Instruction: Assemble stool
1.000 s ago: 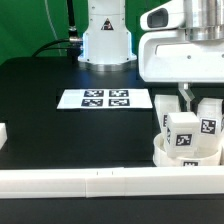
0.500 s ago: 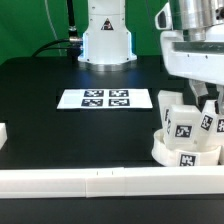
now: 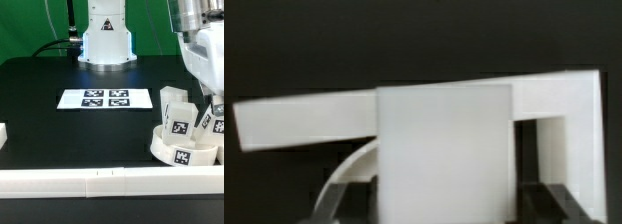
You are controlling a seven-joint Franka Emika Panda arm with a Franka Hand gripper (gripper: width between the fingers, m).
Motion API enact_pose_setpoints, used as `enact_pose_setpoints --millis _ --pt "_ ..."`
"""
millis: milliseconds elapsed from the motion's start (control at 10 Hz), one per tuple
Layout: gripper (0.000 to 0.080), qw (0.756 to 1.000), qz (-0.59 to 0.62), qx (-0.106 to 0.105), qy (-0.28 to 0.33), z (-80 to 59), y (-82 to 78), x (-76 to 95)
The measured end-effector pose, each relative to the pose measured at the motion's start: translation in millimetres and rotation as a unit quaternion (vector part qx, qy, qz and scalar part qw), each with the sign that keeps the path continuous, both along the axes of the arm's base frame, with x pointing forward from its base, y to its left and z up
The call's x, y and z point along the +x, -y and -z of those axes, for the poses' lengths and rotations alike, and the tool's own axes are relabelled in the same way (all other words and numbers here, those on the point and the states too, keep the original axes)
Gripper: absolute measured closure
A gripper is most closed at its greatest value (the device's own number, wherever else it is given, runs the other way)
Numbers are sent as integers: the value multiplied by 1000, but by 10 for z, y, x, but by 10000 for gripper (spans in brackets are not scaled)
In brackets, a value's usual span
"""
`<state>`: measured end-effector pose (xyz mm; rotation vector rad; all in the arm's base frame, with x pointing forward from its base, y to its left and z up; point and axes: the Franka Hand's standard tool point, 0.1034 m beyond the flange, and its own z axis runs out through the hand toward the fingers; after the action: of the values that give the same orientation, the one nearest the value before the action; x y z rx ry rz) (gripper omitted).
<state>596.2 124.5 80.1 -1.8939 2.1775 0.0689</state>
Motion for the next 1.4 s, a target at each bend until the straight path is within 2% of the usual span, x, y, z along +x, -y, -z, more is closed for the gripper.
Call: enact_pose_setpoints --millis 200,400,600,800,1000,1100,1200,1300,1400 --pt "464 991 133 32 10 19 123 -2" --pt "464 972 227 55 25 17 157 -6" --pt "464 952 295 67 44 15 188 -32" --pt "464 930 355 87 30 24 162 -55" --pt "464 928 360 89 29 23 160 -55" --pt "285 931 351 95 20 -19 125 -56" --pt "193 933 344 100 25 -134 139 -34" --pt "193 936 334 103 33 -268 160 -41" --pt "157 938 327 110 38 -439 166 -68"
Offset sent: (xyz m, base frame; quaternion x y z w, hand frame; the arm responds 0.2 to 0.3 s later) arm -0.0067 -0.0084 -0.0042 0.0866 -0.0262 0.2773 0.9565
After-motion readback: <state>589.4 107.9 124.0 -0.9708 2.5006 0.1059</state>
